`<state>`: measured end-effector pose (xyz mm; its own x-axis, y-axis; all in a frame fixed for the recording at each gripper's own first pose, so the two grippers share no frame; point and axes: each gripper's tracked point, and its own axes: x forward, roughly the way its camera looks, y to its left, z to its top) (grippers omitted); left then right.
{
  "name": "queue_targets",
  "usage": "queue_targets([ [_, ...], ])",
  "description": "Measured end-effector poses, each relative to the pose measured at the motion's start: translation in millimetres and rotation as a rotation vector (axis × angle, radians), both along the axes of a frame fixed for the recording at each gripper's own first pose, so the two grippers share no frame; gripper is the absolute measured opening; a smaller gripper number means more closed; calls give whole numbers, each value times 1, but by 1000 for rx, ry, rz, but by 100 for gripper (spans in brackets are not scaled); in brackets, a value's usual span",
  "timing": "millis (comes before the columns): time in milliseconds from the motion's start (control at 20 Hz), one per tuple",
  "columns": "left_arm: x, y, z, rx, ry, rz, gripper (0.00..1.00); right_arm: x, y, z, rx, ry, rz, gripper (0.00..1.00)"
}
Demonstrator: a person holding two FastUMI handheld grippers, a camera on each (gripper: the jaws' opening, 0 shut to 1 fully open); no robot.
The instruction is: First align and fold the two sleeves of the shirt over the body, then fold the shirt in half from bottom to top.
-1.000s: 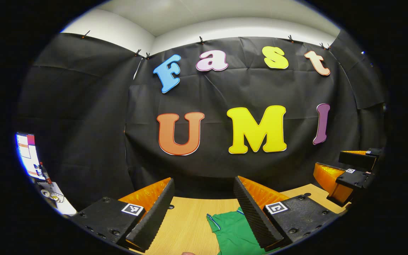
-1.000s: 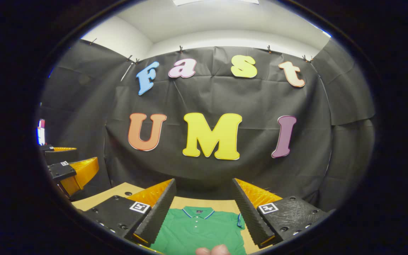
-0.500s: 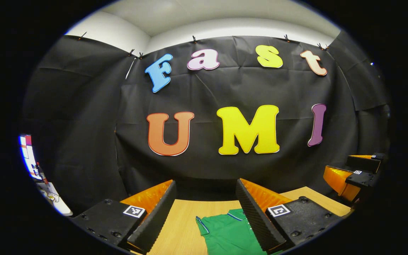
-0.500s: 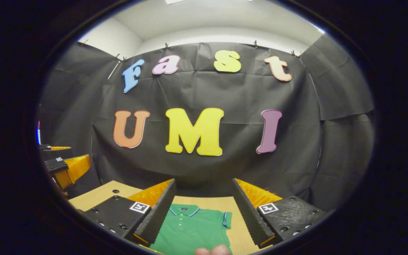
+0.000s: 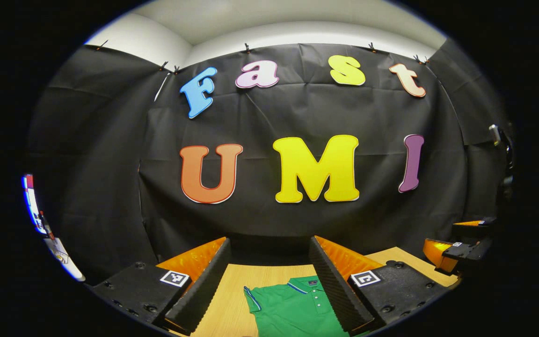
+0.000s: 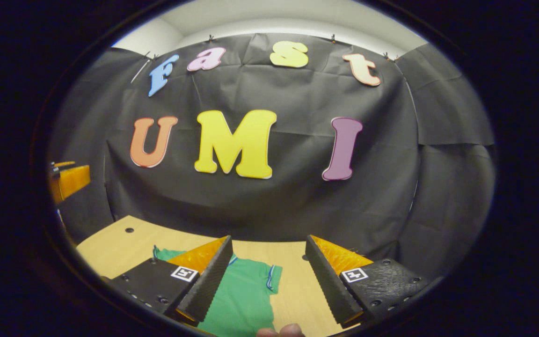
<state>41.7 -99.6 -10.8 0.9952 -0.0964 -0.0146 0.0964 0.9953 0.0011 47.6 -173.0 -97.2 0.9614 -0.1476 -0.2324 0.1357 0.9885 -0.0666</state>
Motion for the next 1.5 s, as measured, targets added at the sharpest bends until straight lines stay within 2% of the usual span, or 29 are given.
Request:
queue_targets([
  [250,4,-6,0,2,18,13,100,27,-16,-70,1,162,24,96],
  [650,7,-5,-3,-1,47,54,100,80,-16,-165,0,386,94,96],
  [1050,16,1,-7,17,61,97,100,139,-31,-262,-78,543,85,96],
  [1200,19,5,-12,24,83,113,100,155,-31,-290,-29,599,64,92],
  [1250,20,7,-14,25,92,120,100,160,-33,-296,-23,608,57,94],
  [1400,21,5,-21,50,112,122,100,177,-36,-312,-12,612,43,89],
  [1500,22,0,-21,57,113,113,100,180,-35,-320,1,630,46,80],
])
